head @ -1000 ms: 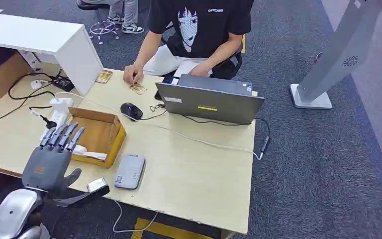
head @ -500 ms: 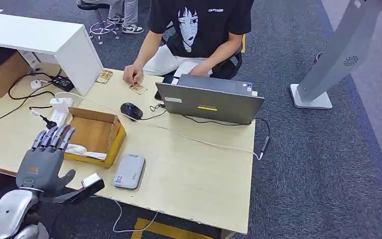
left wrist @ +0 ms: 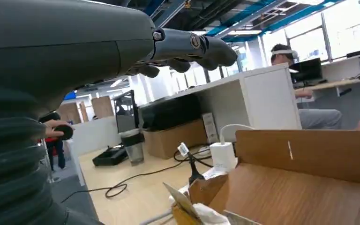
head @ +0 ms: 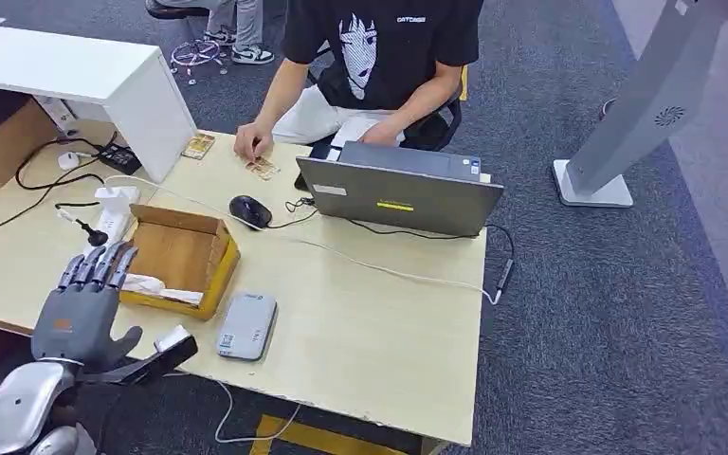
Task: Pass the card to the sensor for recognition and then transmit it.
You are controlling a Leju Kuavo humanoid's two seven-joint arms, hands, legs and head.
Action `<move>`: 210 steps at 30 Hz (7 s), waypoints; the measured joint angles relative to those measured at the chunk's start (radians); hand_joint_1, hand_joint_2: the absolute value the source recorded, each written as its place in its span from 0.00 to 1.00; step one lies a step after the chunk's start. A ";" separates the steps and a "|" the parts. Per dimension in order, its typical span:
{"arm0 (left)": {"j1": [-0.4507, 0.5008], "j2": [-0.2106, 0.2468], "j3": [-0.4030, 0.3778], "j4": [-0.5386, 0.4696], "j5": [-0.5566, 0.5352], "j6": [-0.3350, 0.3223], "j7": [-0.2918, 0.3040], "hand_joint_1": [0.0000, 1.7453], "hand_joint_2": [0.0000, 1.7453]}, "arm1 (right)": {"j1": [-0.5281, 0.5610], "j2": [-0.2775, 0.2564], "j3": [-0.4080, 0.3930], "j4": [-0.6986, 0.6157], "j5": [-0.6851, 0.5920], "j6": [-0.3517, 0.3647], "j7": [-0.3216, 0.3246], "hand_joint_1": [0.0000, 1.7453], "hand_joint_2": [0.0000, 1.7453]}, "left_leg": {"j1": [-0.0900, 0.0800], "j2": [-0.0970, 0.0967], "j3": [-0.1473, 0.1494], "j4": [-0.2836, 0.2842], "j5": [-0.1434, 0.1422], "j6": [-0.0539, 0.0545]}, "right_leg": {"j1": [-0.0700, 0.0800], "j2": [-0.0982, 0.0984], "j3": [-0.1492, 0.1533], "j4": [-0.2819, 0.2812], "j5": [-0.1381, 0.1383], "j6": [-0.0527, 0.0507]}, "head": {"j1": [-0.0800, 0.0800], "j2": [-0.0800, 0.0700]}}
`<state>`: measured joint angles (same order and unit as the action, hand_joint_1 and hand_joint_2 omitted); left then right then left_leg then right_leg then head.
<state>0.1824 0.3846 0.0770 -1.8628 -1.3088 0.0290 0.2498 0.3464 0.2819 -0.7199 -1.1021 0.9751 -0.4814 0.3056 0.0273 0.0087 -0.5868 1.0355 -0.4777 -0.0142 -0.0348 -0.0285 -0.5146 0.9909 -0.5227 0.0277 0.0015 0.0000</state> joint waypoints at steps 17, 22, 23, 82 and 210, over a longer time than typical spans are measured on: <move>-0.111 -0.018 0.003 0.166 -0.084 -0.043 0.023 0.00 1.00 | -0.009 0.000 -0.007 -0.005 0.076 0.000 -0.037 0.00 1.00 | 0.000 0.000 0.000 0.000 0.000 0.000 | 0.000 0.000 0.000 0.000 0.000 0.000 | 0.000 0.000; -0.132 -0.029 -0.003 0.194 -0.088 -0.047 0.028 0.00 1.00 | -0.012 0.000 -0.010 -0.002 0.090 0.000 -0.040 0.00 1.00 | 0.000 0.000 0.000 0.000 0.000 0.000 | 0.000 0.000 -0.001 0.000 0.000 0.000 | 0.000 0.000; -0.134 -0.031 -0.003 0.198 -0.088 -0.047 0.028 0.00 1.00 | -0.012 0.000 -0.010 -0.001 0.090 0.000 -0.040 0.00 1.00 | 0.000 0.000 0.000 0.000 0.000 0.000 | 0.000 0.000 -0.001 0.000 0.000 0.000 | 0.000 0.000; -0.242 -0.079 -0.142 0.345 0.031 -0.169 0.036 0.02 1.00 | -0.043 0.000 -0.065 0.034 0.140 0.000 -0.073 0.00 1.00 | 0.000 0.000 0.000 0.000 0.000 0.000 | 0.000 0.001 -0.001 0.000 0.000 0.000 | 0.000 0.000; -0.675 -0.097 -0.233 0.287 -0.117 0.051 0.071 0.00 1.00 | -0.041 0.000 -0.033 0.090 0.183 0.000 -0.120 0.00 1.00 | 0.000 0.001 0.000 0.001 0.001 0.000 | 0.000 0.001 0.001 0.001 0.001 0.000 | 0.000 0.000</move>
<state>-0.4925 0.2880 -0.1560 -1.5759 -1.4256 0.0801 0.3212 0.3054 0.2819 -0.7530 -1.0124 1.1578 -0.4814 0.1854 0.0273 0.0094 -0.5872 1.0363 -0.4764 -0.0144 -0.0348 -0.0275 -0.5137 0.9916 -0.5214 0.0275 0.0015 0.0000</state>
